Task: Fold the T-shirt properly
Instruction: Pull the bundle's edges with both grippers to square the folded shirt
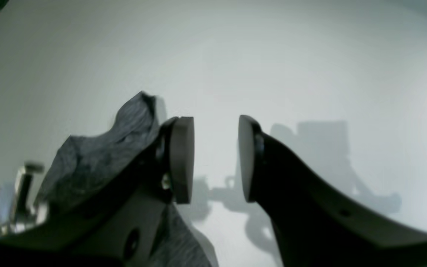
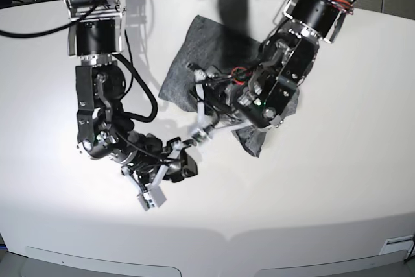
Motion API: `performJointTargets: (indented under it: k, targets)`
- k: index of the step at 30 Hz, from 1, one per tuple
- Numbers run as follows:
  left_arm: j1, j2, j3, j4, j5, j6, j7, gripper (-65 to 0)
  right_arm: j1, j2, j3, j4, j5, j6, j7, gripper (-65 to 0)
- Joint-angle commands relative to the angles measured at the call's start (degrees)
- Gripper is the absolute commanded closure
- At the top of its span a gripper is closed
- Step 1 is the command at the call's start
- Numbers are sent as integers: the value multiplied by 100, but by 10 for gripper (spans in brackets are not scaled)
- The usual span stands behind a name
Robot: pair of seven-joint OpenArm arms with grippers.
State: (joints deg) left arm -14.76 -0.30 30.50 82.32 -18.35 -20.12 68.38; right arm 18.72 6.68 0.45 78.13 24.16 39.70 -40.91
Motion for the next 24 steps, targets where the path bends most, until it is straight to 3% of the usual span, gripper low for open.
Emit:
performJointTargets:
  k: [1,8,16,24]
  targets:
    - [-131,44,-2,81,-149,-72,24,-260,216,57,101,116,94,30,144,-206]
    - [-155,44,-2,367,-188,-157,90,-260,444,92,678,116,192,30,98,-206]
    - [-107,39,-2,1530,-166,-11,90,-260,400,343,654,116,179,30,-192,-206]
    - [511,-57,-9,1753,197,258,601,-260,-208,907,-28,116,133,30,-278,-206]
